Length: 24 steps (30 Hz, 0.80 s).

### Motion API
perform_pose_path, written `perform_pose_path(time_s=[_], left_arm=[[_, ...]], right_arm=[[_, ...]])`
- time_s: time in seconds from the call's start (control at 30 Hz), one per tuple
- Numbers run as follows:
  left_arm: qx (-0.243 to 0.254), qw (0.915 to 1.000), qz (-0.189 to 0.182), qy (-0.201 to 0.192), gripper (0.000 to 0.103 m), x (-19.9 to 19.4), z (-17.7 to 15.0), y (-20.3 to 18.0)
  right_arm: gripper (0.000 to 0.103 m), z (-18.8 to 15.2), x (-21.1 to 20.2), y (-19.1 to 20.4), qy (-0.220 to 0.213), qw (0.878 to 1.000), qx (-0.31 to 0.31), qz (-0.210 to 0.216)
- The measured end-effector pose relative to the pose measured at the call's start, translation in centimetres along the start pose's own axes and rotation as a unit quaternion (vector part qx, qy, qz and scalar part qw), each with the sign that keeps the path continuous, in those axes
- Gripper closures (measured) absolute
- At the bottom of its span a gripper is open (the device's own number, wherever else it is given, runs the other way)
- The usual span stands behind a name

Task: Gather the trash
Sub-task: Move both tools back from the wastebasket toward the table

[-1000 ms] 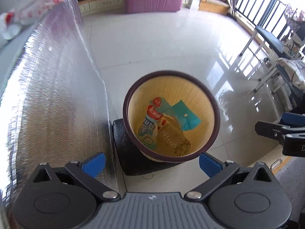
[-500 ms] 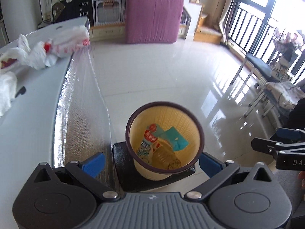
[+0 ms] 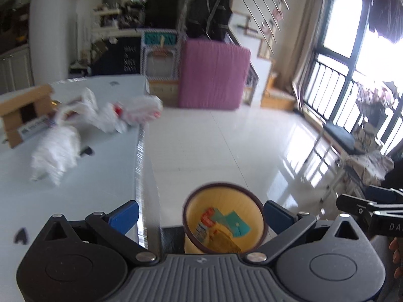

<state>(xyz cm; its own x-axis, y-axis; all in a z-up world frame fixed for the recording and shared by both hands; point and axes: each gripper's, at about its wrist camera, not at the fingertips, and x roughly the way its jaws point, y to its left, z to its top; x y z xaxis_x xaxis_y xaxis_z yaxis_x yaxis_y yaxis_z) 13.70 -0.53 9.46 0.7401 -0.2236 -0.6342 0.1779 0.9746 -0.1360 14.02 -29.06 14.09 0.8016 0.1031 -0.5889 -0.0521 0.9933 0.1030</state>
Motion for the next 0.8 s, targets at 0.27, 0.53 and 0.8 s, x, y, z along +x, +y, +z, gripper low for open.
perform_pose_path(time_s=[0.27,0.53,0.8], left_arm=[[-0.047,0.9971,0.032,-0.051,0.0,-3.1,-0.3,4.7],[-0.067,0.9933,0.062,-0.071,0.0,-3.3,-0.8,9.5],[-0.094,0.9909,0.074,-0.063,0.0,-0.6,0.5,14.1]], right_arm=[[0.0,1.0,-0.8,4.8,-0.057,0.997,-0.01,0.042],[0.0,1.4,0.2,10.1,-0.087,0.994,-0.025,0.057],[0.0,2.6,2.9,14.5,-0.084,0.993,-0.046,0.066]])
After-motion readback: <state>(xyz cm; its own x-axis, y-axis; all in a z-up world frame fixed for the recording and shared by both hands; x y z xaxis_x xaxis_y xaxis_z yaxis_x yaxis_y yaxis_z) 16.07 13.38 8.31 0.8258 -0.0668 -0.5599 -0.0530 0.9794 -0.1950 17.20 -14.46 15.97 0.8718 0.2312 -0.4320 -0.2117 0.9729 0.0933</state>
